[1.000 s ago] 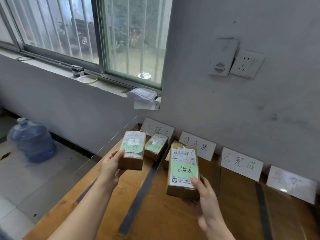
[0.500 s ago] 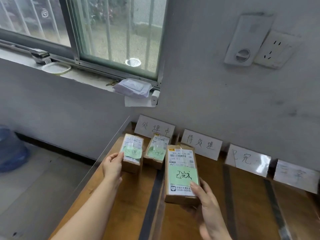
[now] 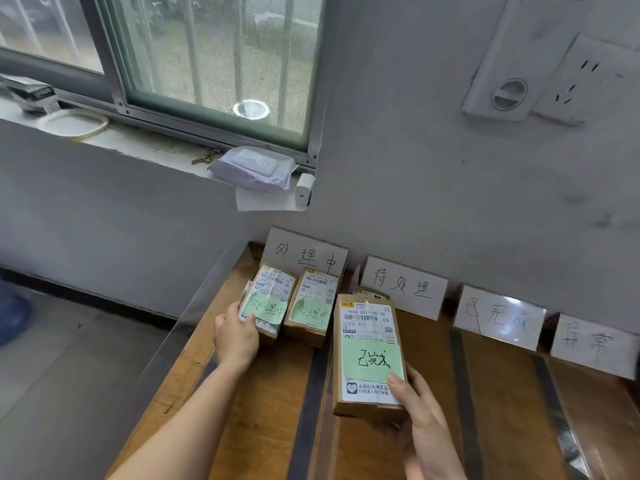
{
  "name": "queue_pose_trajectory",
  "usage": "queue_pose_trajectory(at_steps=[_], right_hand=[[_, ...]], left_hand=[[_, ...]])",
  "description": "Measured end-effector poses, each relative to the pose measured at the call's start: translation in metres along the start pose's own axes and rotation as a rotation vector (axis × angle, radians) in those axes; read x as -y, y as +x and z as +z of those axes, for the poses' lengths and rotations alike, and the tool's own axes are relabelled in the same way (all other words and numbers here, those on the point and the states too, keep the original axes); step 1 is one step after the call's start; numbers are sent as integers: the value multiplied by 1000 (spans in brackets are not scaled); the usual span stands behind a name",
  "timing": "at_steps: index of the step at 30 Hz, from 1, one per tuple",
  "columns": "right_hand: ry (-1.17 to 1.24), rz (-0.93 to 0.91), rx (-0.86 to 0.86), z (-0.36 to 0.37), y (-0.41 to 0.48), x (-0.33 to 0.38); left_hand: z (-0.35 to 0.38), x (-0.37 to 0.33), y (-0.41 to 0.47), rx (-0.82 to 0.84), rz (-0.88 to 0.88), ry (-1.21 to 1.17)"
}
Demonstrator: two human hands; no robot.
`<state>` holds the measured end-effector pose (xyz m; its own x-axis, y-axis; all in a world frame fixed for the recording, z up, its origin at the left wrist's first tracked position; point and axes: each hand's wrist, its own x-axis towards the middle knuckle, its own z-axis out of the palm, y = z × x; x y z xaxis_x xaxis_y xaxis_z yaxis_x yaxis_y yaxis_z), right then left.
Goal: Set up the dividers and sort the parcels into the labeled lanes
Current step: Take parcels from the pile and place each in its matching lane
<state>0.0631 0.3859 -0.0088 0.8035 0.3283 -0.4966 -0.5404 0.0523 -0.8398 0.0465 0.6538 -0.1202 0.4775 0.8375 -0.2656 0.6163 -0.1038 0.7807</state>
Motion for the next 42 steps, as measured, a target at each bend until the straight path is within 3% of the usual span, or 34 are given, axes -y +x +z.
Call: queue_pose_trajectory(at_steps=[7, 12, 15, 31, 42], right_hand=[[15, 3, 3, 2, 3, -3], [36, 18, 5, -1, 3, -2], [36, 21, -2, -3, 3, -2], [33, 6, -68, -13, -12, 1], [38, 11, -95, -27, -19, -1]], left_hand=[[7, 1, 7, 35, 27, 164], [8, -3, -9, -98, 212, 385], [13, -3, -16, -66, 242, 489], [12, -22, -5, 74, 232, 592], [13, -27, 6, 85, 242, 622]])
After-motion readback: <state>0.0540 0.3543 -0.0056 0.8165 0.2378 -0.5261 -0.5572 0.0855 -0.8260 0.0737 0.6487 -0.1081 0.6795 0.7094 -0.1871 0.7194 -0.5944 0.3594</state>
